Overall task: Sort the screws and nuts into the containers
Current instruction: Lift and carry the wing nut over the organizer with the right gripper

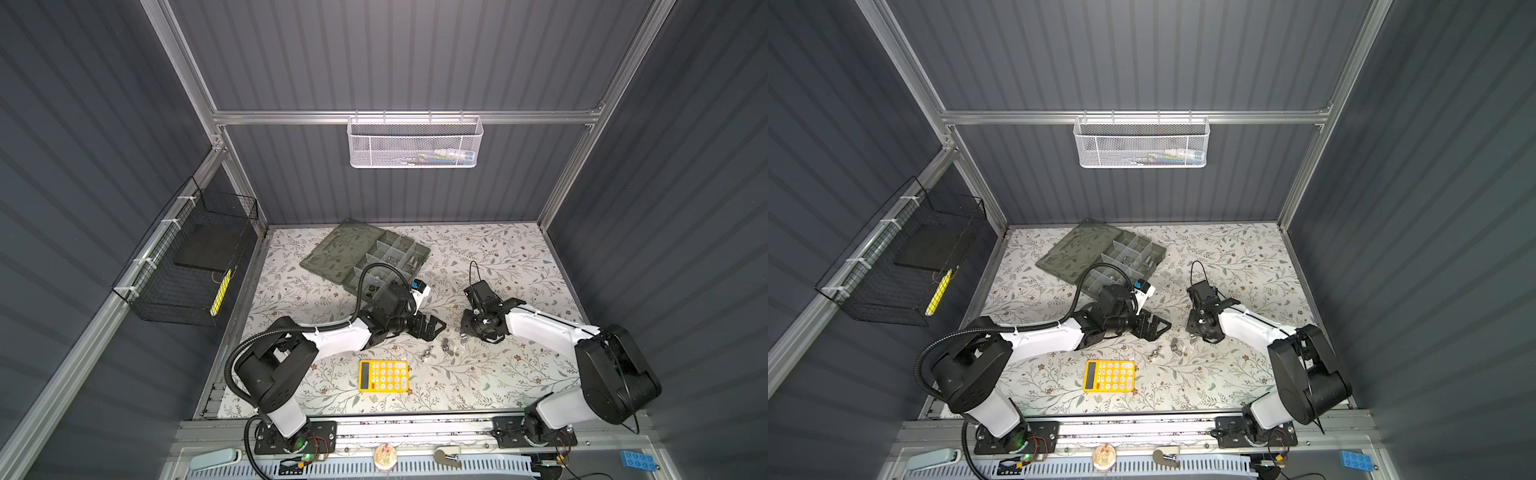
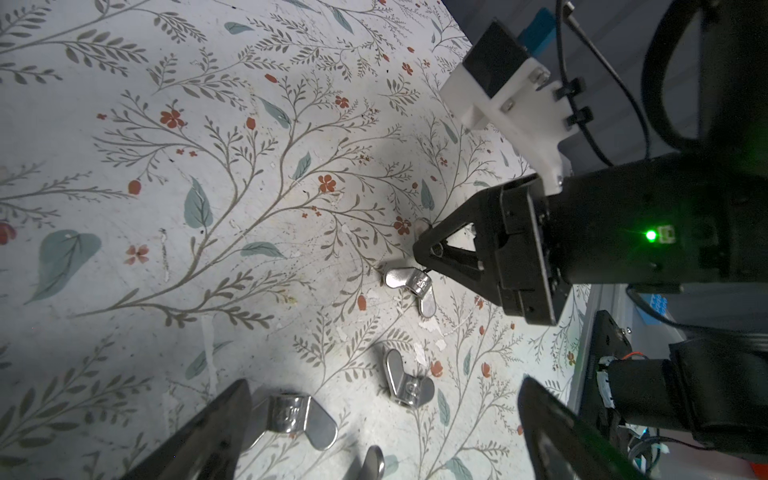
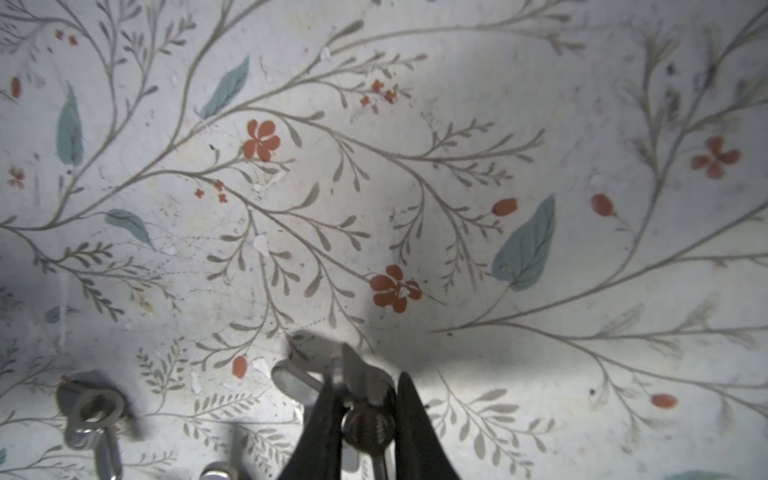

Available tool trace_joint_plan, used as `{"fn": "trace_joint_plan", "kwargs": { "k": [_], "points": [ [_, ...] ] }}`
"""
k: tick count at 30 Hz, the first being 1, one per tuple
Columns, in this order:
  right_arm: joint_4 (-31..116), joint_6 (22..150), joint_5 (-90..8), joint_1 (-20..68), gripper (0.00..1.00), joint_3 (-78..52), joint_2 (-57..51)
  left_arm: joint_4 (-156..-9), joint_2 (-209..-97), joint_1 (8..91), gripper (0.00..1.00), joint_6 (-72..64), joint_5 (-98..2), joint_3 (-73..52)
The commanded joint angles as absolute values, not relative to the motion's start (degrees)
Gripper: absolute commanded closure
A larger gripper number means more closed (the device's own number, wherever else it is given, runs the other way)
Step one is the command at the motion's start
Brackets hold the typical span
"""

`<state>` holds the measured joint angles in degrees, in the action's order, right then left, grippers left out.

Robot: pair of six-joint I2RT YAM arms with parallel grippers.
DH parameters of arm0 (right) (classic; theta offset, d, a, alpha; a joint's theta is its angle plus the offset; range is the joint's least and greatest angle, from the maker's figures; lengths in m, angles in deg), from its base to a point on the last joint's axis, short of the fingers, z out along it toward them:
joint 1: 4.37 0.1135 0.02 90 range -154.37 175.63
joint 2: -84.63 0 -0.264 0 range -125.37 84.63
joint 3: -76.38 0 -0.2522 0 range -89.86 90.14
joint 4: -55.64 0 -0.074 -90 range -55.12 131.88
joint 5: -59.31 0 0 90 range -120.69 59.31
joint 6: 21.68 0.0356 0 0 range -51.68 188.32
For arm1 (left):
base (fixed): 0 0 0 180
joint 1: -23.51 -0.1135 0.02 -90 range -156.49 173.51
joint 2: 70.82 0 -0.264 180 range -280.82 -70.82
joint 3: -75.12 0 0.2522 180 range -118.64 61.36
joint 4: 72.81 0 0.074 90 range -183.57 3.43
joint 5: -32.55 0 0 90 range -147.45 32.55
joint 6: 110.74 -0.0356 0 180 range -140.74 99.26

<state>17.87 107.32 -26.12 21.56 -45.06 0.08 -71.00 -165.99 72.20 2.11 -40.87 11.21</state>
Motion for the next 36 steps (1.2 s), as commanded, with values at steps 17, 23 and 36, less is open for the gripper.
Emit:
{"fn": "trace_joint_plan", "kwargs": {
  "k": [17,23,36],
  "points": [
    [21.1,106.5,-33.8,21.8,0.95,-36.9,-0.2,-78.5,-157.9,71.7,0.00,-4.0,-57.1,11.8],
    [24.8,107.7,-38.9,22.1,0.95,-30.3,-4.4,-84.3,-156.5,68.2,0.00,-3.0,-62.7,7.9],
    [31.1,113.4,-48.2,23.5,0.93,-9.7,-20.9,-82.5,-158.6,56.8,0.00,-1.1,-64.9,2.8]
  ]
}}
